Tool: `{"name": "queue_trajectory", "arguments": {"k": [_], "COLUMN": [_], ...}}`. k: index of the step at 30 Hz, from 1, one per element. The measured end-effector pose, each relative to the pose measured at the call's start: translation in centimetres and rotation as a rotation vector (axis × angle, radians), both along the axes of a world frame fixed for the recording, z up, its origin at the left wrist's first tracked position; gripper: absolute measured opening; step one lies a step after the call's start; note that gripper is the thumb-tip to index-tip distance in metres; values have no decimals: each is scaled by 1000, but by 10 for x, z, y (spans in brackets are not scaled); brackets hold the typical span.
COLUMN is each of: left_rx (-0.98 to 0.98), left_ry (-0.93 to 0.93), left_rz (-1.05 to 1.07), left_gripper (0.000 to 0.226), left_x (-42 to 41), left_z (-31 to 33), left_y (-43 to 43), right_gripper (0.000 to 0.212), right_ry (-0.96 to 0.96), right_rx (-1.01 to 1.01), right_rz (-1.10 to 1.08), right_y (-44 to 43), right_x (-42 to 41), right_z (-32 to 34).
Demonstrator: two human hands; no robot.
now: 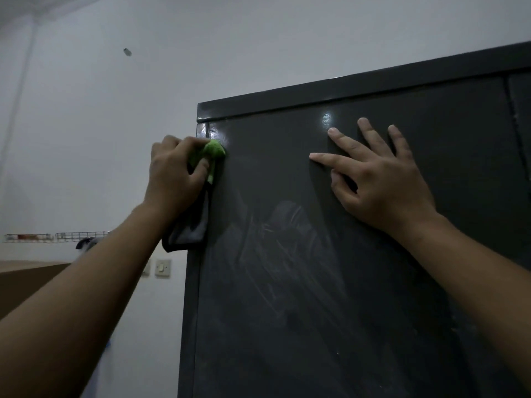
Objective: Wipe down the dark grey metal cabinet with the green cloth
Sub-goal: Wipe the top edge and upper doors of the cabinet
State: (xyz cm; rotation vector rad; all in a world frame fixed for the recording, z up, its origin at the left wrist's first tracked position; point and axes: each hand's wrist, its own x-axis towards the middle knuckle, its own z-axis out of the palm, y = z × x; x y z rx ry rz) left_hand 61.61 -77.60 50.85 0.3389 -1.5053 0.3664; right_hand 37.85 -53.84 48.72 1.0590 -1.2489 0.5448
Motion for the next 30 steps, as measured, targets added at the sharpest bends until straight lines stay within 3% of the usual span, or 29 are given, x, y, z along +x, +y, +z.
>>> {"name": "queue_trajectory", "arguments": {"k": [7, 12, 19, 21, 25, 30], "left_rx": [-161, -152, -271, -193, 99, 118], "left_ry": [-36, -80, -348, -259, 88, 204], "left_rz": [10, -38, 90, 77, -61, -90], "left_gripper": [43, 44, 37, 37, 34, 32], "left_x": [-18, -28, -8, -4, -25, -67], "left_z": [-40, -80, -100, -83, -48, -57], "left_y": [15, 30, 27, 25, 39, 69], "right_gripper": [45, 45, 44, 45, 45, 47], "right_ry": [-1, -9, -17, -17, -15, -14], "right_rx": [3, 0, 8, 10, 15, 30], "right_rz": [-12, -17, -24, -20, -17, -13], "right_y": [-2, -1, -1, 0, 1, 1], "right_x": [1, 2, 3, 2, 1, 0], "right_z": [-1, -2, -1, -1, -1, 0]}}
